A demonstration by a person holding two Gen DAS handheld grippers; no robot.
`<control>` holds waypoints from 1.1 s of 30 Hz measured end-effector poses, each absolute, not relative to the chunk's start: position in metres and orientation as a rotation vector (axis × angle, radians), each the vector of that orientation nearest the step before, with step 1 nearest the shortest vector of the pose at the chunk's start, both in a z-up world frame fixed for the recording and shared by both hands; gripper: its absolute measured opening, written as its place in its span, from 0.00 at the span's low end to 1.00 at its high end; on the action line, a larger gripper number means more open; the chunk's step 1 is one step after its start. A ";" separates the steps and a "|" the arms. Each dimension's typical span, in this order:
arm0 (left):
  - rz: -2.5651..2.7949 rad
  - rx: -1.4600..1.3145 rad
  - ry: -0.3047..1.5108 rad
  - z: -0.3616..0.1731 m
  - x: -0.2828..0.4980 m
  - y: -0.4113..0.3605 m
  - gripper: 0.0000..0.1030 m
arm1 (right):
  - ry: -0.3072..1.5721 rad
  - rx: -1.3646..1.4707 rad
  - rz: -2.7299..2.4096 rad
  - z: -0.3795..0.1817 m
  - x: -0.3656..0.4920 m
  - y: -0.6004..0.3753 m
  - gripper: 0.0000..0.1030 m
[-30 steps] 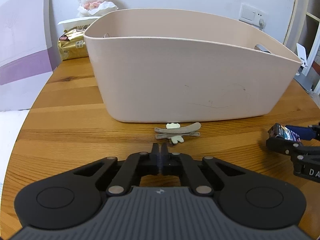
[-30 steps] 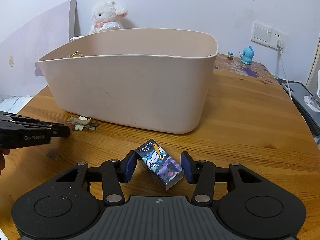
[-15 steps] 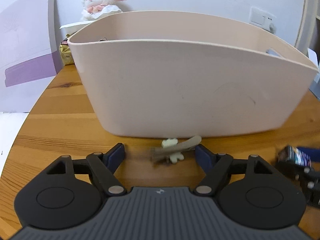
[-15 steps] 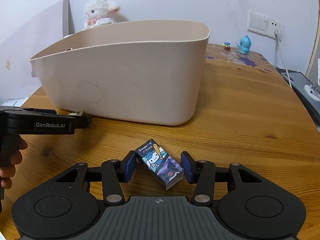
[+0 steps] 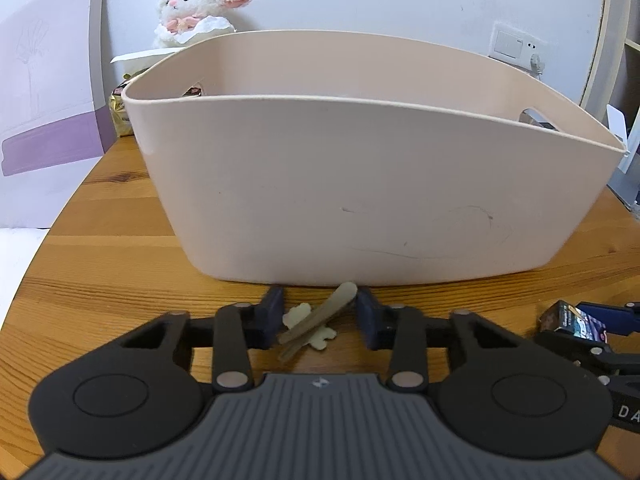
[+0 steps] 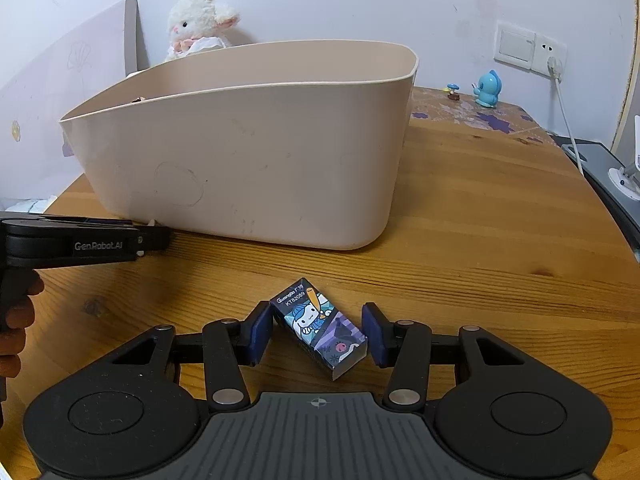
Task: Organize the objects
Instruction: 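Grasp the beige hair clip with the left tool while the right grasps the purple card box, then carry clip and card box over the basket and open both tools inside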
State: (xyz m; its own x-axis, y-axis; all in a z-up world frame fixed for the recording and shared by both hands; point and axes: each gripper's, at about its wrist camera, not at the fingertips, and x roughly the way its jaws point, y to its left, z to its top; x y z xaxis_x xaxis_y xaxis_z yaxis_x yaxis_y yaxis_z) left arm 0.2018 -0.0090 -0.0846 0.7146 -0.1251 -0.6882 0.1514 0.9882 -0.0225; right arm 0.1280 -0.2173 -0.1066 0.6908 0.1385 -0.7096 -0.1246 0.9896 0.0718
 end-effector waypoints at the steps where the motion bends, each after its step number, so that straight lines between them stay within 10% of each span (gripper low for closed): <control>1: -0.151 0.035 0.760 -0.085 0.201 -0.008 0.37 | 0.795 0.021 0.146 -0.106 0.128 -0.217 0.44; 14: -0.185 0.029 0.759 -0.083 0.184 -0.004 0.31 | 0.779 0.036 0.151 -0.100 0.118 -0.219 0.44; 16: -0.197 0.028 0.760 -0.082 0.180 -0.003 0.11 | 0.772 0.039 0.152 -0.097 0.117 -0.221 0.44; 33: -0.221 0.031 0.712 -0.062 0.149 0.005 0.11 | 0.691 0.042 0.186 -0.065 0.099 -0.218 0.44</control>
